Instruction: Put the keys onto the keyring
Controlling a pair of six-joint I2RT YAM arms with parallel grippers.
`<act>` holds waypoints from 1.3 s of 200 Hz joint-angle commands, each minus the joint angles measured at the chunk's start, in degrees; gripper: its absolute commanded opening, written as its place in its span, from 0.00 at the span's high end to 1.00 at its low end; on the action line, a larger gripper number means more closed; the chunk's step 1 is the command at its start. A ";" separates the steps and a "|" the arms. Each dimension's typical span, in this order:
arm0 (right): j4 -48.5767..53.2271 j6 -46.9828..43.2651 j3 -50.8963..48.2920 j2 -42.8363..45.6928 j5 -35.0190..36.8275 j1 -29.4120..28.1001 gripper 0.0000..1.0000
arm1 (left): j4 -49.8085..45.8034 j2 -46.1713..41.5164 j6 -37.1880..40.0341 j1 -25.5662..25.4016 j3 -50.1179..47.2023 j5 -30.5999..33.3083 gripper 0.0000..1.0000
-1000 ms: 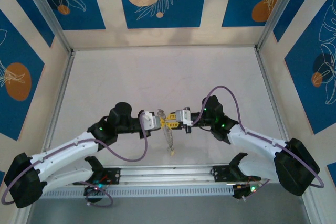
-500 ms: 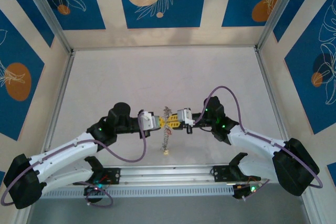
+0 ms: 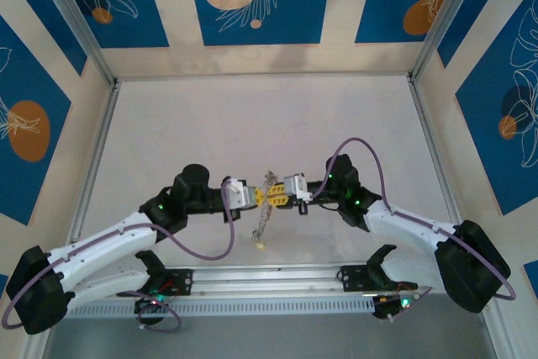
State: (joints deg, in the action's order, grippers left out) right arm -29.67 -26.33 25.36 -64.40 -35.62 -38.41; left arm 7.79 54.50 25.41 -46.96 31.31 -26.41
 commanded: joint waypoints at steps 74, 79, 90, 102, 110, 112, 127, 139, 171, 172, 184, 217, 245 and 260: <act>-2.49 0.66 0.79 -1.49 -1.94 0.10 1.00 | 3.11 1.40 -1.12 0.53 2.13 -0.99 0.85; -2.77 0.49 0.57 -1.31 -1.56 0.02 1.00 | 2.98 1.34 -1.36 0.52 2.10 -0.38 0.72; -3.02 0.03 0.08 -0.65 -0.13 -0.08 1.00 | 2.01 0.75 -1.44 0.48 2.26 0.52 0.49; -3.02 -1.09 -0.60 0.38 2.38 -0.32 1.00 | -0.17 -0.80 -1.08 0.49 2.60 1.15 0.26; -2.49 -1.77 -0.87 1.10 3.83 -0.40 1.00 | -1.81 -2.11 -0.64 0.53 2.78 1.71 0.22; -2.28 -1.97 -0.85 1.29 4.11 -0.40 1.00 | -2.19 -2.44 -0.52 0.48 2.79 1.91 0.21; -1.44 -3.14 -1.24 2.42 5.39 -0.39 1.00 | -4.37 -4.81 0.16 0.52 2.64 2.93 0.14; -1.65 -3.45 -1.58 2.87 6.01 -0.43 1.00 | -5.55 -6.33 0.54 0.49 2.25 3.53 0.12; -1.25 -3.86 -1.64 2.89 6.75 -0.56 1.00 | -7.14 -7.47 0.26 0.50 2.30 4.44 0.12; -1.17 -3.84 -1.59 2.93 6.77 -0.54 1.00 | -7.20 -7.39 0.26 0.48 2.28 4.49 0.12; -0.86 -3.60 -1.38 2.95 7.21 -0.50 1.00 | -7.21 -7.32 0.20 0.51 2.34 4.51 0.12; 0.46 -0.06 -0.66 3.05 9.17 -0.28 1.00 | -6.42 -6.65 -2.43 0.47 2.93 10.39 0.15; 1.06 3.75 -0.39 3.79 13.49 0.30 1.00 | -8.21 -5.82 -10.10 0.47 5.85 20.50 0.07; 2.17 6.38 0.17 4.43 15.90 1.32 1.00 | -10.19 -5.56 -15.03 0.48 7.84 23.16 0.00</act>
State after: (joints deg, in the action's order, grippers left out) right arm -27.70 -24.84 24.18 -62.15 -24.27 -38.33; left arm 0.19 48.86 18.83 -46.57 34.63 -11.33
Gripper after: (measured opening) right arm 0.066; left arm 0.979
